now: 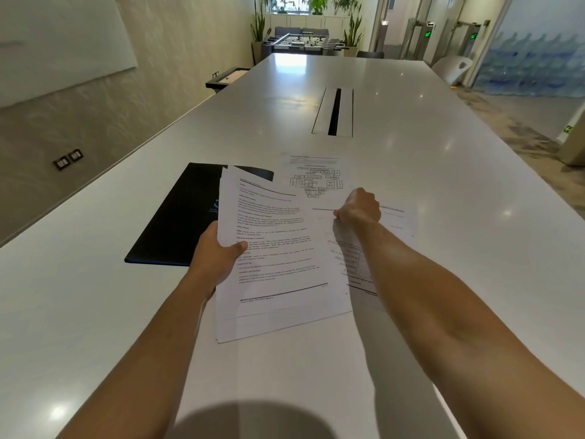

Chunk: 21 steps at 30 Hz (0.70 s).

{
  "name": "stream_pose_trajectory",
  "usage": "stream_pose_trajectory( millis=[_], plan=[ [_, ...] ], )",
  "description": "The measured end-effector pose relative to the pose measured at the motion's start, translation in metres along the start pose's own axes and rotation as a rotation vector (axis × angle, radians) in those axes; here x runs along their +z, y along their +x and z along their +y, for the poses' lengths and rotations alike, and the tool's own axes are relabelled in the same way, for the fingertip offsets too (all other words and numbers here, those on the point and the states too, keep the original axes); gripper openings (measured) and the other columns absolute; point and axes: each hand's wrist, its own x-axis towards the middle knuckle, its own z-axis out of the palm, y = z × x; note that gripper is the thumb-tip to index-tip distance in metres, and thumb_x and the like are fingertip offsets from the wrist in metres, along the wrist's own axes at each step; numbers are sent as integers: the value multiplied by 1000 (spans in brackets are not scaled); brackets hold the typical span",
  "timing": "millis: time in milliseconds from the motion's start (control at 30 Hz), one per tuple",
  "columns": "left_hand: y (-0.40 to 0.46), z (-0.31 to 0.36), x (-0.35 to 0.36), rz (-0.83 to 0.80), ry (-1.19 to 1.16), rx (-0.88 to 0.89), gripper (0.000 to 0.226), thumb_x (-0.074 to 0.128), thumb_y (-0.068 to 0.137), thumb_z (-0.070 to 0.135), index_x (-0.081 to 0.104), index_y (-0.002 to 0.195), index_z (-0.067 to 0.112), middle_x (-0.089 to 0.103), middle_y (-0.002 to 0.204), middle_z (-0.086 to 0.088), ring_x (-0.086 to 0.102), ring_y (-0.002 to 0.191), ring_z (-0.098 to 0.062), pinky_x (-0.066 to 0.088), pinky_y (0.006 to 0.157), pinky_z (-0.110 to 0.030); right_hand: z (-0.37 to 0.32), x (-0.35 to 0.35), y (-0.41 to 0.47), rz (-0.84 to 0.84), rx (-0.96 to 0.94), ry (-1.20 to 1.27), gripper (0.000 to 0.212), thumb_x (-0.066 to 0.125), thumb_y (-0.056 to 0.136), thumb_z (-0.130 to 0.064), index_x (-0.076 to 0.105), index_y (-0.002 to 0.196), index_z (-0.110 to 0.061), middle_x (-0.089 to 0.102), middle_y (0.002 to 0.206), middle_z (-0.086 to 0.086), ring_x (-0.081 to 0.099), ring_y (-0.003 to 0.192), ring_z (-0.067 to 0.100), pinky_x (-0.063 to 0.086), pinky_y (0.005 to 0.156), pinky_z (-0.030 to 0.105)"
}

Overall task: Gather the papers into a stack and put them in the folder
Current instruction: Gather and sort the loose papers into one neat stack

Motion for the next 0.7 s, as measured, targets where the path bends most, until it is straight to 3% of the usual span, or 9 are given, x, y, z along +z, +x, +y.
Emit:
stream_pose_trajectory(
  millis=[100, 233, 367, 533, 700],
  plan=[
    [0, -1, 0, 8, 10, -2, 47, 71, 89, 11, 50, 131, 21, 62, 120, -1, 62, 103, -18, 53, 67, -28, -9, 9, -4, 65, -31, -127, 36, 67, 84, -5, 61, 119, -3, 64, 119, 15, 60, 111, 33, 52, 87, 36],
    [0, -2, -1, 19, 11, -19, 46, 71, 89, 11, 51, 129, 22, 62, 119, -1, 63, 103, -20, 54, 68, -30, -10, 13, -5, 87, 0, -166, 51, 65, 86, -7, 50, 134, 3, 56, 130, 21, 52, 120, 37, 48, 96, 39],
    [0, -2, 0, 32, 20, -16, 43, 71, 89, 12, 50, 124, 26, 62, 117, 0, 62, 100, -17, 54, 67, -30, -12, 11, -2, 101, 5, -95, 56, 64, 87, -6, 42, 137, 6, 55, 133, 21, 53, 122, 36, 47, 97, 39],
    [0, -2, -1, 33, 21, -19, 43, 71, 89, 13, 49, 123, 28, 62, 113, 3, 62, 97, -16, 53, 63, -27, -13, 16, -2, 131, 24, 59, 42, 63, 86, 1, 49, 125, 1, 62, 122, 17, 61, 112, 31, 45, 74, 32],
    [0, -3, -1, 30, 17, -18, 44, 71, 89, 12, 50, 125, 26, 62, 115, 1, 62, 99, -17, 53, 64, -28, -11, 19, -4, 151, 35, -61, 52, 63, 87, -10, 42, 133, 3, 56, 129, 21, 53, 119, 37, 46, 95, 40]
  ],
)
